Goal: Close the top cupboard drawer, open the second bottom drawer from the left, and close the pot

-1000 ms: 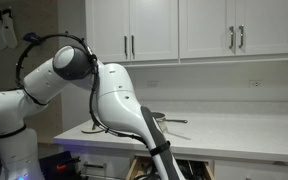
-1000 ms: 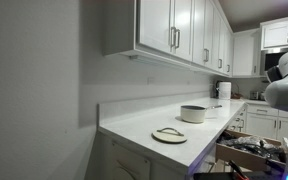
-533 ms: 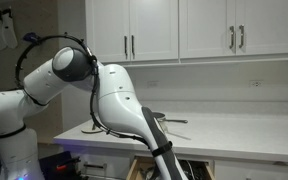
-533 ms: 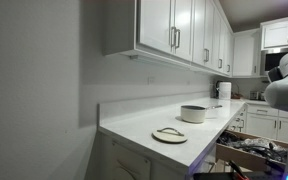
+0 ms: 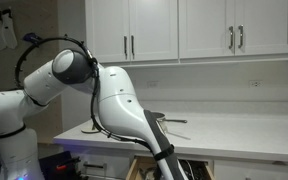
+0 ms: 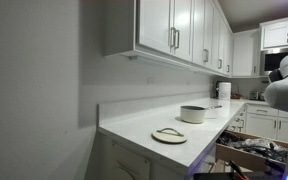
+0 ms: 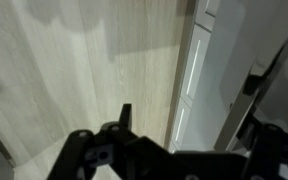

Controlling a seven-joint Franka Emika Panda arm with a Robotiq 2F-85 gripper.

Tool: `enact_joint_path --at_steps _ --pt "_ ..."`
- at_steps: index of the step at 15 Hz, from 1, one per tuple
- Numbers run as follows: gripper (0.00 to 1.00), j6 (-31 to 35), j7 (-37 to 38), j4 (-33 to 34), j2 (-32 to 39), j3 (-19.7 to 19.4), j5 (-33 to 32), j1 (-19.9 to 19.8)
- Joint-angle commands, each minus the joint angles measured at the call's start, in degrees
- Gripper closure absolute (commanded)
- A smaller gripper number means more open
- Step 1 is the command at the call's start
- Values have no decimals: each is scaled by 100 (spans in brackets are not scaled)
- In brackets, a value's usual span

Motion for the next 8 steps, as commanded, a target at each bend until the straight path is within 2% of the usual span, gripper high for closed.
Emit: enact_joint_path --at_steps 1,8 --pt "0 218 493 -53 -544 -34 -334 38" --pt "0 170 749 -281 -958 -55 -1262 -25"
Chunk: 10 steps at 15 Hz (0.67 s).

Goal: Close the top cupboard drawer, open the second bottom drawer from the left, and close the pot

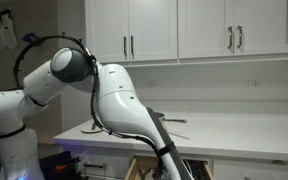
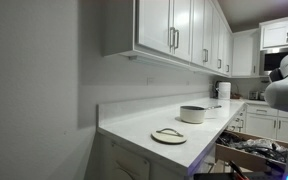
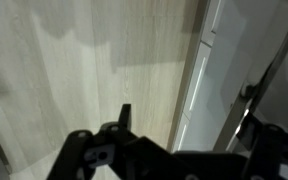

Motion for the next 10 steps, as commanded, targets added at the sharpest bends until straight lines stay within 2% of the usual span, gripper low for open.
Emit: enact_joint_path --at_steps 1,5,7,10 --pt "0 87 380 -356 -901 3 -408 -14" --pt "0 -165 139 -333 -1082 187 -430 -234" --pt "0 -272 181 -341 -1505 206 -500 -287" --pt "0 -525 527 -426 -2312 165 -936 -282"
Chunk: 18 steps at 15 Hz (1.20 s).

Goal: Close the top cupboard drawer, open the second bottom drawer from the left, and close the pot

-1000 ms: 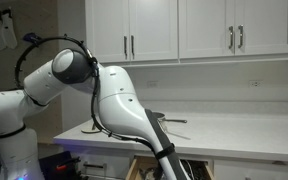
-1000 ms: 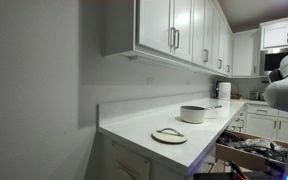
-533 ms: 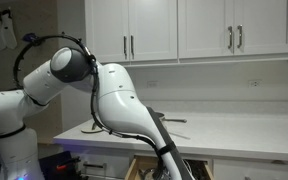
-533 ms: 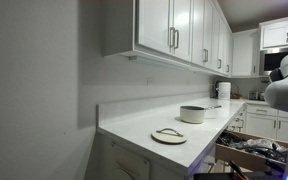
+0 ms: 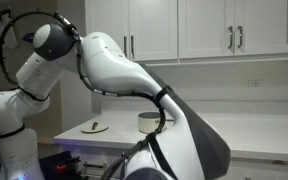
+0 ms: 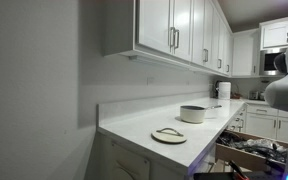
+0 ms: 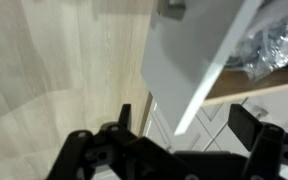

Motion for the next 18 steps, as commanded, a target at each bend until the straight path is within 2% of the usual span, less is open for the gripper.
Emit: enact_joint_path --at_steps 1,7,15,18 --pt "0 -310 465 -363 -1136 129 -582 -128" --pt "0 -179 1250 -375 -1811 215 -1437 -131" --pt "0 -284 1109 -404 -1994 493 -3472 -193" --pt "0 -225 1074 -477 -2114 696 -4035 -237"
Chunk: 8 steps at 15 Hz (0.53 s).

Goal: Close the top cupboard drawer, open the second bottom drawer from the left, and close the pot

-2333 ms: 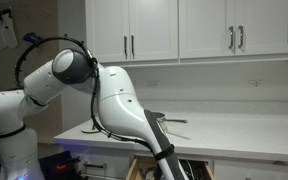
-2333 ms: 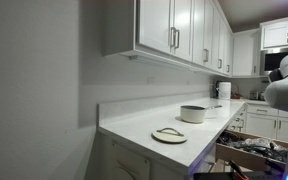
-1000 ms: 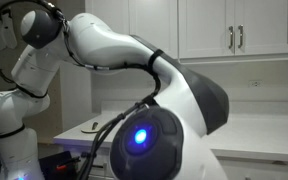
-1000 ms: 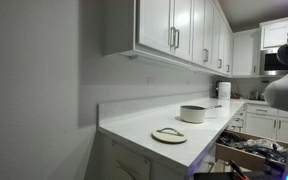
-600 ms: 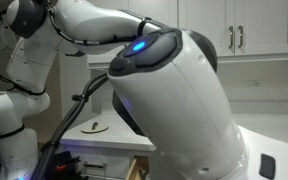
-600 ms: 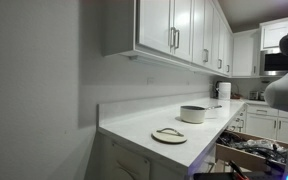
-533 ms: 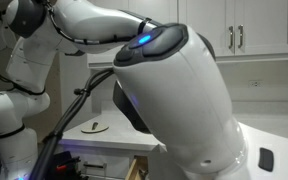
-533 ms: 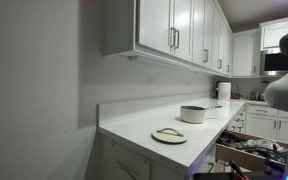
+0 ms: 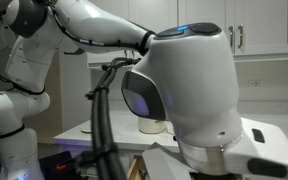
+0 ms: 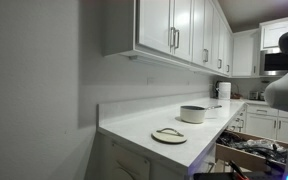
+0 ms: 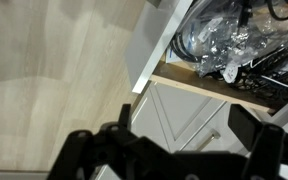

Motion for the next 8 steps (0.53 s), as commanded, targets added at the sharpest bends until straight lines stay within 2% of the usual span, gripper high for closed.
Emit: enact_joint_path --at_steps 1,4,8 --pt "0 82 -56 -320 -411 309 -659 -96" --pt "0 246 -50 -546 -605 506 -1005 -69" --pt "0 814 85 -1046 -843 752 -1366 130"
